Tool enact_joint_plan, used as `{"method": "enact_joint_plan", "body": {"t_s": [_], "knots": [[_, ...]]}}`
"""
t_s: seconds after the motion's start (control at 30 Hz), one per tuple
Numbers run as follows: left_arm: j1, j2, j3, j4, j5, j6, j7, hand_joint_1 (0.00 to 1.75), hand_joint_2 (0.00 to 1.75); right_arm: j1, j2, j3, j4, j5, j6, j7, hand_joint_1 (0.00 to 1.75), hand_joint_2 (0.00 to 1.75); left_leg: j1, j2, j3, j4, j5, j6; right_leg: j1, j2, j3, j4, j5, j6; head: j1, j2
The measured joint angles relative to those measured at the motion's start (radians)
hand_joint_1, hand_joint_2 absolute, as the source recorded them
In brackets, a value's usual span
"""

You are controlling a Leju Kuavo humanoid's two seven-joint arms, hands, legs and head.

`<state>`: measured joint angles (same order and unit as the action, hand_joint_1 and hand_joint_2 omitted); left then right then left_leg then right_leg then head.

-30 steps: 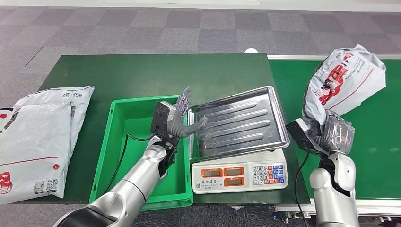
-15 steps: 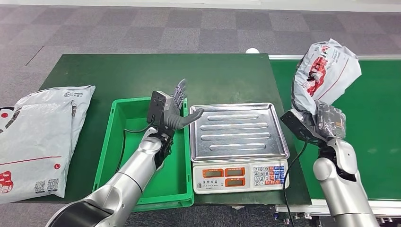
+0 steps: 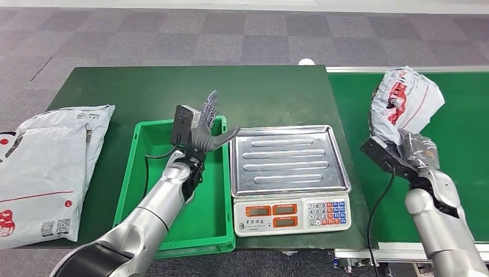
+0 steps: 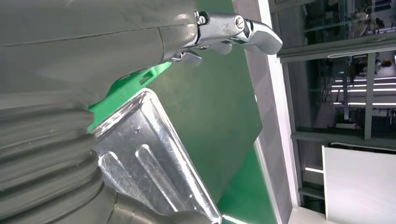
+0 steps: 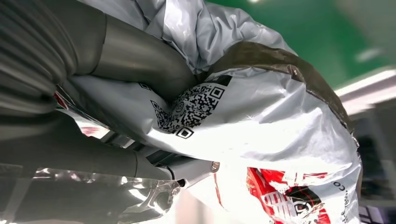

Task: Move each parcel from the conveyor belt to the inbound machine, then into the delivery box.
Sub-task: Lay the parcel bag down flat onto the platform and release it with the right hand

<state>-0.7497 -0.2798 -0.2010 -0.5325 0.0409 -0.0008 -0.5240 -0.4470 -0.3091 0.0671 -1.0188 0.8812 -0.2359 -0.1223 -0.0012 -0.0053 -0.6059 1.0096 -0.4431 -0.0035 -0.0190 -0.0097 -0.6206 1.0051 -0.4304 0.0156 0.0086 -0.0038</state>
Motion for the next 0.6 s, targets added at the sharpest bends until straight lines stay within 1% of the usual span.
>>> {"method": "enact_joint_plan", "body": {"t_s": [0.1, 0.2, 0.37, 0.47, 0.6], "knots": [[0.000, 0.009, 0.000, 0.000, 0.001, 0.006, -0.002, 0.00, 1.75, -0.036, 0.050, 0.060, 0.014, -0.023, -0.004, -0.063, 1.75, 1.75, 0.001, 0.003, 0.002, 0.000, 0.000, 0.000, 0.001, 0.003, 0.000, 0.000, 0.000, -0.001, 0.000, 0.000], [0.001, 0.015, 0.000, 0.000, 0.001, 0.007, -0.003, 0.00, 1.75, -0.045, 0.082, 0.144, -0.003, -0.064, -0.027, -0.075, 1.75, 1.75, 0.001, -0.001, 0.001, 0.000, 0.001, -0.001, 0.001, -0.001, 0.000, 0.000, 0.000, -0.001, 0.000, 0.000], [0.001, 0.024, 0.000, 0.000, 0.002, 0.004, -0.003, 0.00, 1.75, -0.034, 0.086, 0.253, -0.092, -0.136, -0.056, -0.088, 1.75, 1.75, 0.001, -0.003, 0.000, 0.000, 0.002, -0.002, 0.001, -0.003, 0.000, 0.000, 0.000, -0.001, 0.000, 0.000], [-0.001, 0.027, 0.000, 0.002, 0.002, 0.004, -0.004, 0.00, 1.75, -0.029, 0.085, 0.306, -0.140, -0.190, -0.047, -0.101, 1.75, 1.75, 0.001, -0.002, 0.000, 0.000, 0.001, -0.001, 0.001, -0.002, 0.000, -0.001, 0.000, -0.001, 0.000, 0.000], [-0.007, 0.028, 0.000, 0.011, 0.005, 0.004, -0.004, 0.00, 1.75, -0.041, 0.085, 0.376, -0.152, -0.261, -0.025, -0.121, 1.75, 1.75, 0.001, -0.002, 0.000, 0.000, 0.001, -0.001, 0.001, -0.002, 0.000, -0.001, 0.000, -0.001, 0.000, 0.000]]}}
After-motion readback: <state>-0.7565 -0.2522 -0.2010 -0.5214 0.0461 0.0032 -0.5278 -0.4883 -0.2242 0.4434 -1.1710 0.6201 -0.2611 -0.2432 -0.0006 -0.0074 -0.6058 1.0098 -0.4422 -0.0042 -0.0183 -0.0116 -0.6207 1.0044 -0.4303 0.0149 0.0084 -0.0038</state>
